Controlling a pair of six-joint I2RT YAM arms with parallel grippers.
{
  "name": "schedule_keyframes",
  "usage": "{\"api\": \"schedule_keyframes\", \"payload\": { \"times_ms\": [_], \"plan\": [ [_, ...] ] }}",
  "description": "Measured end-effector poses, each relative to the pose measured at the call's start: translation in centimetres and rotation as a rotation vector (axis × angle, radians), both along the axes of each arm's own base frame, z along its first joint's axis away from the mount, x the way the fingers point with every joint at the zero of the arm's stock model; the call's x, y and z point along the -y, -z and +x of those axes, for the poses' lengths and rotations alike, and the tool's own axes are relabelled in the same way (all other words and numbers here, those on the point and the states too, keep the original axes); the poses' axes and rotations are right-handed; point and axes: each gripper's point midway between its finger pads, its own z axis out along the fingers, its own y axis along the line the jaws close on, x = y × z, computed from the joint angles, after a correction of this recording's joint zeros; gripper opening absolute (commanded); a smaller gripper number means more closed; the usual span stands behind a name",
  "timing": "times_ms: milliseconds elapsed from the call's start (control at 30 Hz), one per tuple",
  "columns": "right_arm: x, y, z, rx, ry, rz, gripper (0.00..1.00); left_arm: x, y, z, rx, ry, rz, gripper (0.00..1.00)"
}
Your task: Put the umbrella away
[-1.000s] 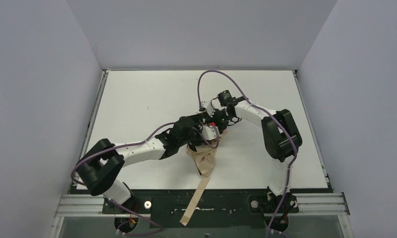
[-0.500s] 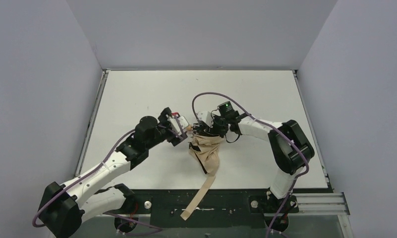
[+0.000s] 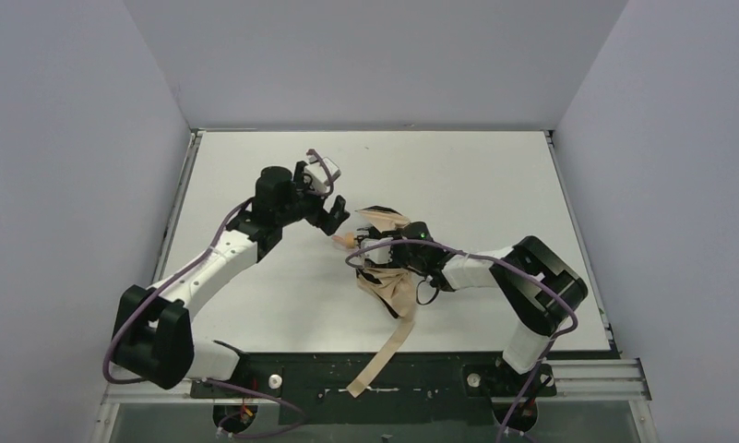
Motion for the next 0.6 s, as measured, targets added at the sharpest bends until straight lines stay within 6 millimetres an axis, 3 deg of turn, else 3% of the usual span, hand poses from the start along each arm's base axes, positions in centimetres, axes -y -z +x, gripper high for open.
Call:
{"api": "schedule_keyframes", "payload": {
  "times_ms": [233, 433, 500, 600],
  "plan": [
    [-0.1, -0.3, -0.2, 0.095, -0.017, -0.029, 0.11, 2.6, -0.2, 2.8, -0.076, 0.071, 0.011, 0.93],
    [-0.1, -0.4, -0.3, 0.145, -0.023, -0.052, 0.11, 5.6, -1.9, 6.9, -0.135, 0.139, 0.026, 0.93],
    [-0.1, -0.5, -0.4, 0.163, -0.029, -0.056, 0.11, 6.5, -1.3, 7.2, -0.178, 0.194, 0.042, 0.93],
    [0.1, -0.6, -0.6, 0.199, -0.036, -0.068, 0.11, 7.4, 1.1, 6.4, -0.274, 0.287, 0.072, 0.94]
  ]
}}
